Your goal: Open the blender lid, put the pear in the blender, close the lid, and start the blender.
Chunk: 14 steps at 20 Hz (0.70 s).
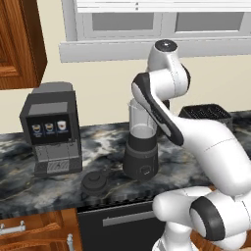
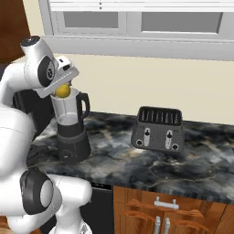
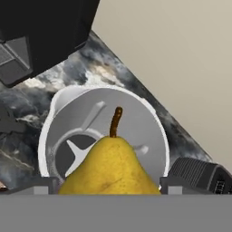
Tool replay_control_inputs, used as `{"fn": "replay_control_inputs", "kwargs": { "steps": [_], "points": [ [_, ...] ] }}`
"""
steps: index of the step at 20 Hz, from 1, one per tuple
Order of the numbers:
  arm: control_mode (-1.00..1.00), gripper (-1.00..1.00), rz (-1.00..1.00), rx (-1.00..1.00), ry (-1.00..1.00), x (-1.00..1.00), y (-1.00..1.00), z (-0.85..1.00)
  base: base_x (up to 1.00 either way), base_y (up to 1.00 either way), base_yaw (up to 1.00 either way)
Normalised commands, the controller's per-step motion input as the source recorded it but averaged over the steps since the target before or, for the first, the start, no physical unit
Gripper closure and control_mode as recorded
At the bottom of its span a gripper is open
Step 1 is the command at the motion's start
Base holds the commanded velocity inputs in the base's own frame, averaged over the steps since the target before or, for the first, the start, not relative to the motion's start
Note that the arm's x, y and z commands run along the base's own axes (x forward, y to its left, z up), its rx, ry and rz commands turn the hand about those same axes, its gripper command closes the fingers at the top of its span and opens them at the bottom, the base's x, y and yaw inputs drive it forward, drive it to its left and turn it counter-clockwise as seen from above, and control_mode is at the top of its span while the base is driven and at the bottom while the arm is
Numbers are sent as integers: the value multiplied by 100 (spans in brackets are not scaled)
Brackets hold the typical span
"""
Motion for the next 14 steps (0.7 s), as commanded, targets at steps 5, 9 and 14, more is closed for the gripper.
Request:
{"fn": "replay_control_inputs", "kwargs": {
  "steps": [5, 9, 14],
  "points": [
    [-100, 100, 1, 0, 0, 49, 16, -9, 0, 0, 0],
    [-100, 100, 0, 0, 11, 28, 29, -43, 0, 0, 0],
    [-100, 100, 4, 0, 17, 0, 9, -66, 0, 0, 0]
  ]
}}
